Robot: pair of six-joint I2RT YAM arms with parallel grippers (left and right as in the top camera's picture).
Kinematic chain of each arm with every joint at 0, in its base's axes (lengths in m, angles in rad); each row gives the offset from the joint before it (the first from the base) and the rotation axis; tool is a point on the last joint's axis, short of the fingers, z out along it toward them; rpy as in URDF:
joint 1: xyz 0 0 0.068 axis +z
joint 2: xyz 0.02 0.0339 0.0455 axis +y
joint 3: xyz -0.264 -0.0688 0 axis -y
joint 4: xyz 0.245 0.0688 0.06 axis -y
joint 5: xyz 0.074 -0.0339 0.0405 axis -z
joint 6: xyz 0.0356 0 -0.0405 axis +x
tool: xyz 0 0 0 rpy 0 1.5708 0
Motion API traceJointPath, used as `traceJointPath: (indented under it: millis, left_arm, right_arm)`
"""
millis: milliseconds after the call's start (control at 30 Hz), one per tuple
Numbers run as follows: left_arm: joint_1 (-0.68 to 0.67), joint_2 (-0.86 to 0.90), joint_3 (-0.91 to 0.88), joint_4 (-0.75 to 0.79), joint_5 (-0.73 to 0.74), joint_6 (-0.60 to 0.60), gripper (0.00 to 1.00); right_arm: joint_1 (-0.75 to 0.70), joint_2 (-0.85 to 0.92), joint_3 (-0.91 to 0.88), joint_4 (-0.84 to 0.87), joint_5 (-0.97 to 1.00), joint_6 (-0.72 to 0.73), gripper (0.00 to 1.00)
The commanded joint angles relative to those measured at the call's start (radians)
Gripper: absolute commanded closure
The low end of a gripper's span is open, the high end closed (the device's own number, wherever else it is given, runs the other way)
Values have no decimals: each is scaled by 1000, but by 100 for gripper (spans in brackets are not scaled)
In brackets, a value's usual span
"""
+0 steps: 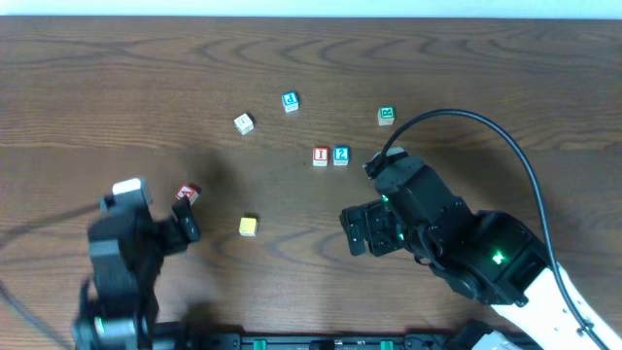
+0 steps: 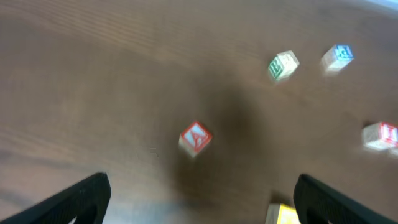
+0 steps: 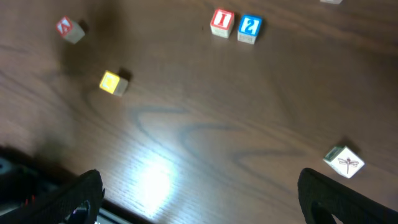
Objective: Spell out Ai2
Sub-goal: 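Reach the left gripper to the red 'A' block and grasp it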
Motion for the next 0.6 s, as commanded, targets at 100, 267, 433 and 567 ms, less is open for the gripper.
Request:
traceJointPath:
  millis: [100,267,433,567]
  left_arm:
    - [6,449,262,-86,365,-23,5]
    - [5,674,293,5,588,-64,5]
    - [5,788,293,-2,407,-201,5]
    - [5,788,293,-75,135,-406,5]
  right_arm:
    - [5,19,-1,22,34,-8,1]
    - [1,23,-1,23,41,-8,1]
    - [-4,27,-1,23,53,-8,1]
    - [-6,37,-1,23,64,-8,1]
